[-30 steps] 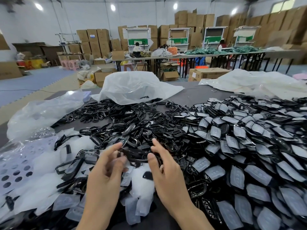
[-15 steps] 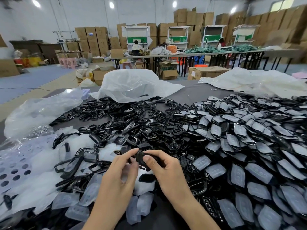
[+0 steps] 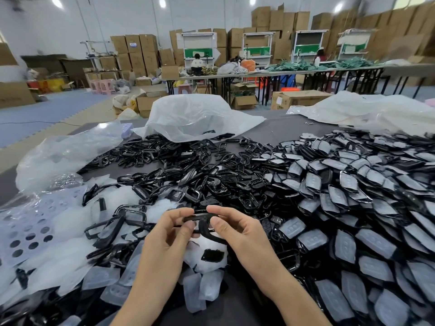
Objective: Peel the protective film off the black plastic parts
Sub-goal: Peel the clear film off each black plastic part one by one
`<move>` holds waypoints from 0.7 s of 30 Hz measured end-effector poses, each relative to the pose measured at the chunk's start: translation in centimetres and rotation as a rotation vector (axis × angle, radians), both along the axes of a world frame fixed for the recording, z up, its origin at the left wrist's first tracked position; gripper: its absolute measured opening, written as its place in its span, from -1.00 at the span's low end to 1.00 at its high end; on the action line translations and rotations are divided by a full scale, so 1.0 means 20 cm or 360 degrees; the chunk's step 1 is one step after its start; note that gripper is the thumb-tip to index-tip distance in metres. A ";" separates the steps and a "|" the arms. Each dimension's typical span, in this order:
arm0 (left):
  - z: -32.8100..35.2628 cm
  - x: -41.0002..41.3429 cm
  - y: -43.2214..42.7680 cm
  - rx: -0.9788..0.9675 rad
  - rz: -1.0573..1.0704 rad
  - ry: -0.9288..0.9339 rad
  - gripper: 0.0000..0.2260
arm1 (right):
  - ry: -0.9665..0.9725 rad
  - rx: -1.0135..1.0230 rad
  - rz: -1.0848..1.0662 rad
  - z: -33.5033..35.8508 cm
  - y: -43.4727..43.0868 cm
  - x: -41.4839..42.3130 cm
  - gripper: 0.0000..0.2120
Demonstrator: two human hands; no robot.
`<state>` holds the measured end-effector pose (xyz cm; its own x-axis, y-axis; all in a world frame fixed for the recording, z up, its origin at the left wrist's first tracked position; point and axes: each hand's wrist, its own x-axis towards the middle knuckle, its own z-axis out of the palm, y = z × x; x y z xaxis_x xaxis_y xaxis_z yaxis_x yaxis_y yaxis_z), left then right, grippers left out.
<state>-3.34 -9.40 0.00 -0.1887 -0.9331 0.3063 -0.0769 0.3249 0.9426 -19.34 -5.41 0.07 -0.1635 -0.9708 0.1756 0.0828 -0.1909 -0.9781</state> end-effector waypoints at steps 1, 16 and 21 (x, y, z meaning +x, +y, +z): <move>0.01 0.00 0.01 -0.0007 0.0006 0.0019 -0.74 | 0.0031 0.0016 -0.0001 0.00 0.00 0.00 -0.77; 0.02 0.03 0.08 -0.0966 -0.0088 -0.0960 -0.92 | 0.0180 0.0002 -0.0492 -0.03 0.00 -0.06 -0.70; -0.03 -0.01 0.07 -0.1141 -0.0226 -0.1525 -0.75 | 0.0221 -0.0026 -0.0550 -0.04 -0.01 -0.05 -0.79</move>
